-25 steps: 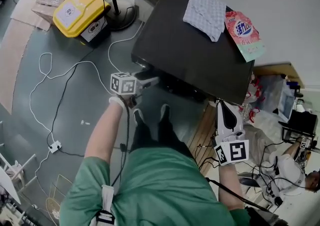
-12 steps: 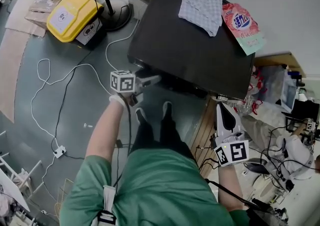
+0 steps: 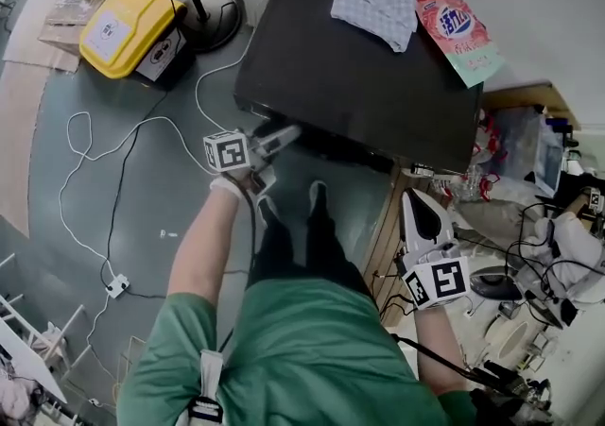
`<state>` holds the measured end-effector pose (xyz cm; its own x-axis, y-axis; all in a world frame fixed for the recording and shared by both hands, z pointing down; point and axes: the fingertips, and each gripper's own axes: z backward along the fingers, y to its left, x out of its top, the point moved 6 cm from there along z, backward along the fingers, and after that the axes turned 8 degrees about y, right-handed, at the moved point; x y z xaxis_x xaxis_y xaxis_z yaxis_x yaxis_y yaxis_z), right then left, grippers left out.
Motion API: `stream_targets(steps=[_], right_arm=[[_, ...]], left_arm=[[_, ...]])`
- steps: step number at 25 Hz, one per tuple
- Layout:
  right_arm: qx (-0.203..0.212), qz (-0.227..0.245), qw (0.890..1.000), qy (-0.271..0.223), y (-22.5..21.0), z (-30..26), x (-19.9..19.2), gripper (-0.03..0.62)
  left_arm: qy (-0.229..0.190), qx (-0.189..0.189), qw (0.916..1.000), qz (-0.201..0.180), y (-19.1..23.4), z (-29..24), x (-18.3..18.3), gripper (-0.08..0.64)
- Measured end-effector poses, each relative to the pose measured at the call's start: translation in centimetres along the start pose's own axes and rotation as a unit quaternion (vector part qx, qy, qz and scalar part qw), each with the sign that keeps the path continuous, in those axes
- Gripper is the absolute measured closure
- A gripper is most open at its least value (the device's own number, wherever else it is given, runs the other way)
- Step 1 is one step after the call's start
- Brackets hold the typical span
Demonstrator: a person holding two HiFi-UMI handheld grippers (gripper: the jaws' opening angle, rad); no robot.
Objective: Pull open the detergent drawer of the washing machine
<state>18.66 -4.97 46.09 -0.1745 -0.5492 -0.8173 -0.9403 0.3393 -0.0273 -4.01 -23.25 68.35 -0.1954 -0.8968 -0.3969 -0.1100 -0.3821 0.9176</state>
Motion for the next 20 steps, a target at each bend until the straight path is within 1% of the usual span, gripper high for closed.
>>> stream_targets(steps=[3, 7, 10, 12, 14, 17, 20], right_arm=[[0.010, 0.002, 1.000, 0.003, 0.5, -0.1, -0.3, 0.594], [0.024, 0.007, 1.000, 0.006, 1.1, 0.0, -0.6, 0.594], [0.034, 0.009, 0.999, 0.009, 1.4, 0.2, -0.8, 0.594], [0.038, 0.009, 0.999, 0.011, 1.4, 0.3, -0.9, 0.594], [0.040, 0.004, 0.999, 0.011, 1.0, 0.3, -1.1, 0.594], [0.042, -0.010, 0.999, 0.009, 0.6, 0.0, -1.3, 0.594], [0.047, -0.015, 0.999, 0.004, 0.7, -0.3, -1.0, 0.594]], left_arm=[[-0.019, 0.003, 0.9998, -0.001, 0.0, 0.1, -0.3, 0.198], [-0.026, 0.000, 0.9997, 0.000, -0.2, 0.2, -0.7, 0.210], [-0.029, -0.005, 0.9995, -0.010, -0.7, 0.7, -1.0, 0.230], [-0.020, -0.001, 0.9996, -0.019, -1.0, 1.5, -1.9, 0.258], [-0.012, -0.001, 0.9997, -0.022, -1.8, 2.3, -3.3, 0.253], [-0.011, 0.003, 0.9997, -0.020, -2.6, 3.7, -5.4, 0.249], [-0.013, 0.008, 0.9998, -0.016, -3.2, 4.6, -6.7, 0.244]])
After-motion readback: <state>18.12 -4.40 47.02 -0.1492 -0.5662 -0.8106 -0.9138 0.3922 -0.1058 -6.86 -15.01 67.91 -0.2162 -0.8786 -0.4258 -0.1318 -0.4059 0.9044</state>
